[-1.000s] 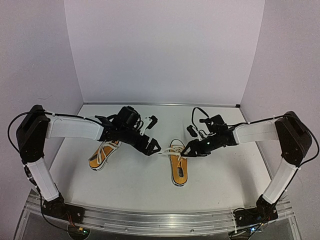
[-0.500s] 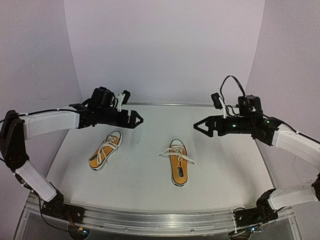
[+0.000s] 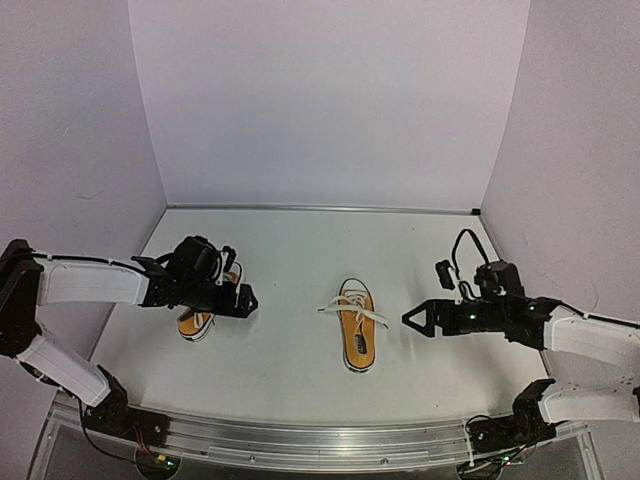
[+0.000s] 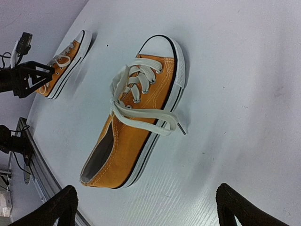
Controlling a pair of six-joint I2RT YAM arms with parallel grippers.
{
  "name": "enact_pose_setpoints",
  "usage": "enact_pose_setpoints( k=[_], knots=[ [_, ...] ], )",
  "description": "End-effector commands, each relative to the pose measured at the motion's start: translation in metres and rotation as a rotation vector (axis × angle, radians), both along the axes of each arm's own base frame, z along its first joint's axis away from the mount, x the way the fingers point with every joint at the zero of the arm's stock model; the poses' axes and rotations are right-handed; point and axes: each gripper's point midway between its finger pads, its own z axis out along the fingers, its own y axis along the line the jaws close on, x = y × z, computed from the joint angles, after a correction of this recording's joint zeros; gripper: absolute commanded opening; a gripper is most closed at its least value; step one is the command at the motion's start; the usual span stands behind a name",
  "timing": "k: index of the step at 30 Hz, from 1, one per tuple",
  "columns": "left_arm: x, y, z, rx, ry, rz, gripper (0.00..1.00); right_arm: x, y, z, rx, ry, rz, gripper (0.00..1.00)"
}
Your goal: Tie the shoes
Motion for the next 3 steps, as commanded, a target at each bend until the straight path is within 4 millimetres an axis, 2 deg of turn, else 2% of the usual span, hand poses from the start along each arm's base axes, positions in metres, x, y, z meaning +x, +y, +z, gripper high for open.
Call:
enact_pose_setpoints(
  k=[1, 3],
  knots=[
    [0.0121, -0.0143, 0.0129, 0.001, -0.087, 0.029, 1.00, 0.0173, 0.0057, 0.0105, 0.047, -0.060, -0.033, 0.98],
    [0.0113, -0.0202, 0.0115, 0.027, -0.097, 0.017, 1.00, 0.0192, 0.0081, 0.0074, 0.048, -0.054, -0.027, 0.98]
  ],
)
